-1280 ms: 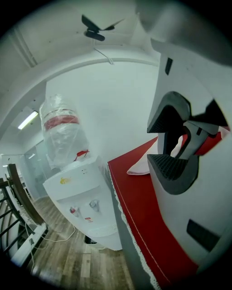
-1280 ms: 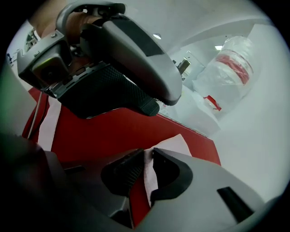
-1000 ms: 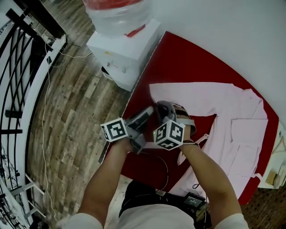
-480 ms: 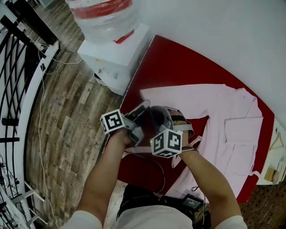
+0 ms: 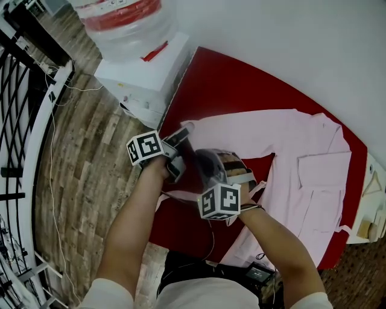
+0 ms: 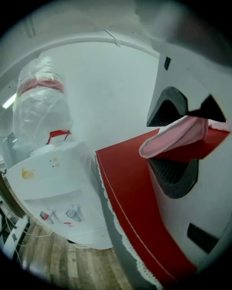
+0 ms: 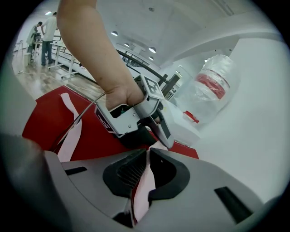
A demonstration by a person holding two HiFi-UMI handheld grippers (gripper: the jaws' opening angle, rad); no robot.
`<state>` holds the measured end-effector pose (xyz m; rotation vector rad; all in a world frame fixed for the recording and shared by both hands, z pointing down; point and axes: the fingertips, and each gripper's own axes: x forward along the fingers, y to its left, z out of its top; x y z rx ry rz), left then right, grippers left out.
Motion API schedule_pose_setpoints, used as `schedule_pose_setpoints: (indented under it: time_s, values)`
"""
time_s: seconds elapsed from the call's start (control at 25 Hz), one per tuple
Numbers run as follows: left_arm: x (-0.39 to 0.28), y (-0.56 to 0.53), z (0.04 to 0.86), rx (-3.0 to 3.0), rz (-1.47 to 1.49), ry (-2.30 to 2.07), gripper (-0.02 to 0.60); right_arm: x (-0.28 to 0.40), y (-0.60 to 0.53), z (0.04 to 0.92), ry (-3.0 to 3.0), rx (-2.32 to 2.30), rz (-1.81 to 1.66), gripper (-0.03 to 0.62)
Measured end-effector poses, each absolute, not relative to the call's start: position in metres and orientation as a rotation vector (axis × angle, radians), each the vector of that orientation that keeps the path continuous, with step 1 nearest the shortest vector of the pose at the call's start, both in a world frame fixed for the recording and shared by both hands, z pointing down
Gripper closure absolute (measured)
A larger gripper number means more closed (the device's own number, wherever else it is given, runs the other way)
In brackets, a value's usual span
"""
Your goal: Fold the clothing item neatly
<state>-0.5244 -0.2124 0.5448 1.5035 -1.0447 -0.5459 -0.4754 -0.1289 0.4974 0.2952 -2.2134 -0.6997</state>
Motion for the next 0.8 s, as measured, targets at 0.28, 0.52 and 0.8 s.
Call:
schedule_pose_setpoints:
  time_s: [0.28, 0.52, 0.8]
  values:
    - [-0.537, -0.219, 0.528, 1.553, -0.482, -1.139, 0.552, -0.464, -0.126, 0.492, -2.223, 0.323, -0.698, 0.559]
    - [-0.523, -0.223, 0.5, 1.662, -0.393, -1.143, 0.561, -0.453, -0.13, 0.478, -2.24, 0.39, -0.682, 0.559]
    - [-0.507, -0.231, 0.458, 1.778, -0.29, -1.166, 0.561, -0.435, -0.137, 0.452, -2.3, 0.505, -0.631, 0.559]
